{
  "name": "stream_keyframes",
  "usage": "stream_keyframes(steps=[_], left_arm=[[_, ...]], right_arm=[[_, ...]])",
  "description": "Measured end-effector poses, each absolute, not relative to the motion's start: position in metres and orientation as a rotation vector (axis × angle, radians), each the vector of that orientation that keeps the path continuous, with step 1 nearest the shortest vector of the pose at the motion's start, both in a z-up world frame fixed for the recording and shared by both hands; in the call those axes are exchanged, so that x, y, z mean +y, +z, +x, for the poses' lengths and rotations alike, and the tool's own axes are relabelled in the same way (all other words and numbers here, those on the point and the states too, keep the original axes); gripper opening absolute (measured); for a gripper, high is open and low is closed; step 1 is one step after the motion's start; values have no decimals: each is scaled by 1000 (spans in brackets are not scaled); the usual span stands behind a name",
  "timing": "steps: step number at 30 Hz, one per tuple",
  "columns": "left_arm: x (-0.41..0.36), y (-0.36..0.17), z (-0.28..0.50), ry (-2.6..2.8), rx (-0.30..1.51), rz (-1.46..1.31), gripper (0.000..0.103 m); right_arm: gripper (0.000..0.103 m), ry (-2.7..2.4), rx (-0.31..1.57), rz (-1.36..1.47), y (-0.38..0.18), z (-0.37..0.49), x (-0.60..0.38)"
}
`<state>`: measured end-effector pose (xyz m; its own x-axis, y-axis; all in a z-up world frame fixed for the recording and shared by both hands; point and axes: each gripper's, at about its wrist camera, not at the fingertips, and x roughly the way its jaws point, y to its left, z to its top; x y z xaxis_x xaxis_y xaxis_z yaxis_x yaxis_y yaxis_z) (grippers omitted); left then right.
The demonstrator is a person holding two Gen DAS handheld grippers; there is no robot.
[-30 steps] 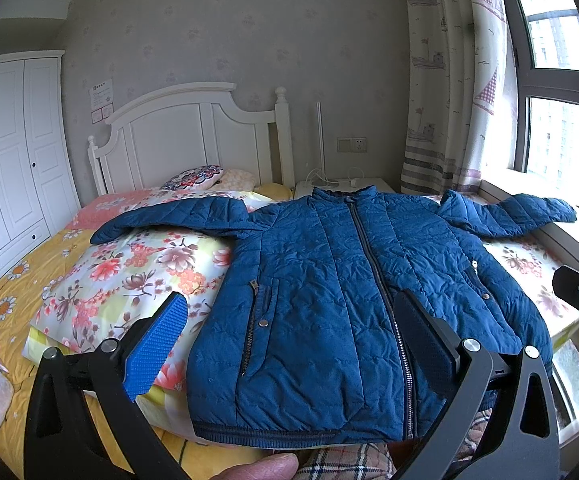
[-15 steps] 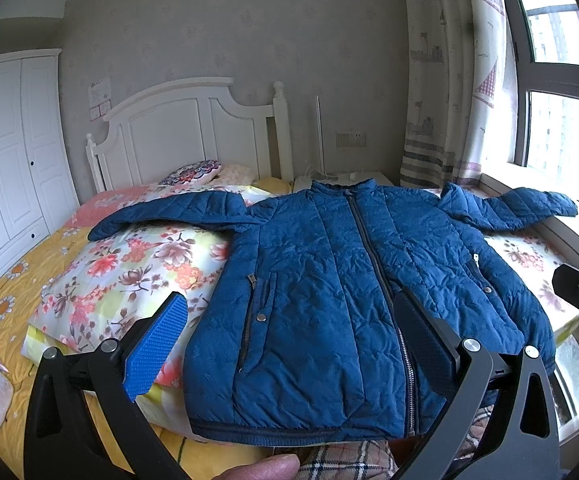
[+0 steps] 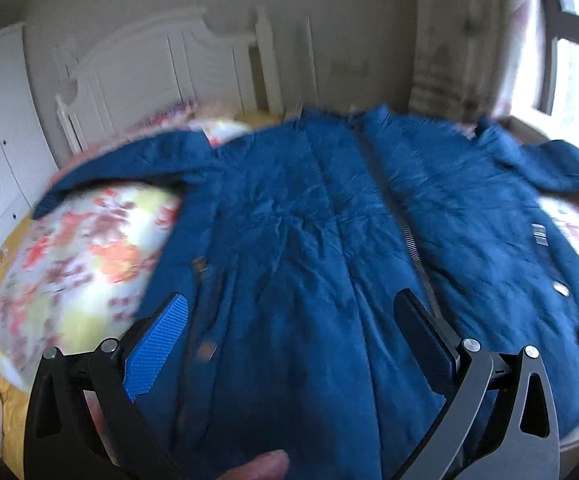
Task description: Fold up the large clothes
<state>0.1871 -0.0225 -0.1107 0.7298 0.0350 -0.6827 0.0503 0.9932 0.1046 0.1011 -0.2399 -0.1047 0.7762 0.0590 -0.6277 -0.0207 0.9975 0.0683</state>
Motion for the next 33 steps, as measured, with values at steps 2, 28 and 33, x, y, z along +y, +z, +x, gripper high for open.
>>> stream_keyframes(steps=[2, 28, 33], left_arm=[[-25, -123, 227, -24, 811, 95, 99], [5, -162, 358, -11, 956, 50, 99], [5, -162, 357, -10, 953, 50, 99]], right_arm=[[101, -13, 716, 85, -116, 127, -258], [98, -515, 581, 654, -147, 301, -576], [33, -544, 487, 571, -127, 319, -573]])
